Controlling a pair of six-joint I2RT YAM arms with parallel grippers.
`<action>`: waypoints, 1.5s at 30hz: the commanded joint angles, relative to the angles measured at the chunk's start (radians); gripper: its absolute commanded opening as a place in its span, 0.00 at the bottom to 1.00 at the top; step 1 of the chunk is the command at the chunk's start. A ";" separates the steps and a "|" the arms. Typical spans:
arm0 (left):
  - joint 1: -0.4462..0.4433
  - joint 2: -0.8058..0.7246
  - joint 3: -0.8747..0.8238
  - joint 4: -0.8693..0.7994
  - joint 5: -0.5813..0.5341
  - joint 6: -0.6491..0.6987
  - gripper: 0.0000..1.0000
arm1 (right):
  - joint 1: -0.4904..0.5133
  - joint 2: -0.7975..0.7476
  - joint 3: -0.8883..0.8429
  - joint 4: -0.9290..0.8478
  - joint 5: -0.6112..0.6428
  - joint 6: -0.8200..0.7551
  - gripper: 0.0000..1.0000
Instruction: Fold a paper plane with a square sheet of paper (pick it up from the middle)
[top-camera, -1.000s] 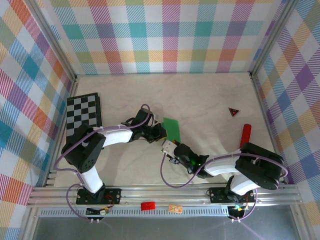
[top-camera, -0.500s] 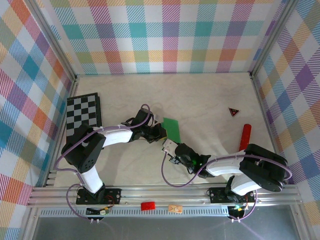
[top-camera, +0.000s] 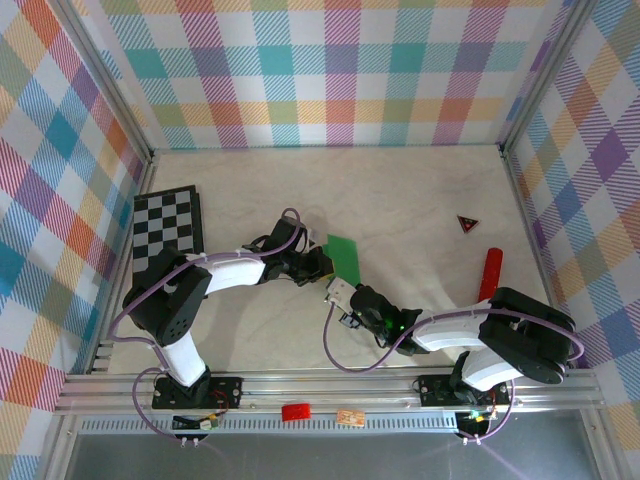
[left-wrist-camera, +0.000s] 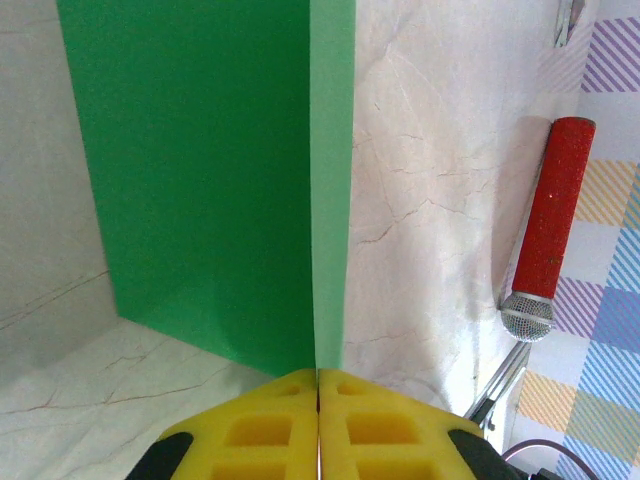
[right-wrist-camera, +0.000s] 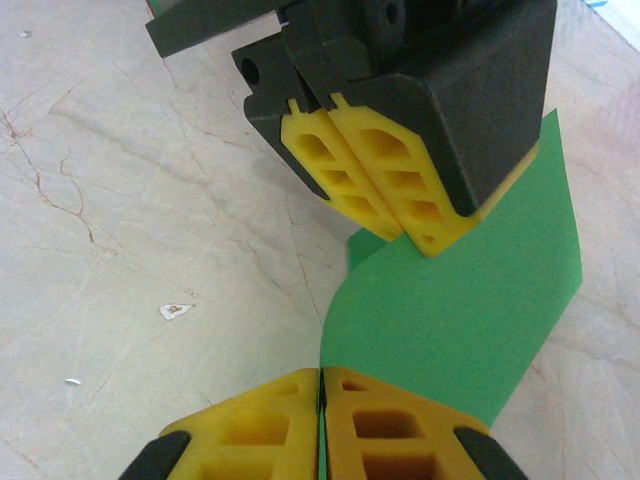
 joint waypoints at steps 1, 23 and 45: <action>0.012 -0.011 0.001 0.003 0.006 0.006 0.09 | -0.007 -0.010 0.007 0.002 -0.024 0.022 0.09; 0.088 -0.185 -0.038 -0.079 -0.165 0.032 0.48 | -0.314 0.004 0.218 -0.404 -0.812 0.466 0.05; 0.072 0.071 0.165 -0.077 0.047 0.073 0.10 | -0.334 0.043 0.179 -0.299 -0.941 0.534 0.05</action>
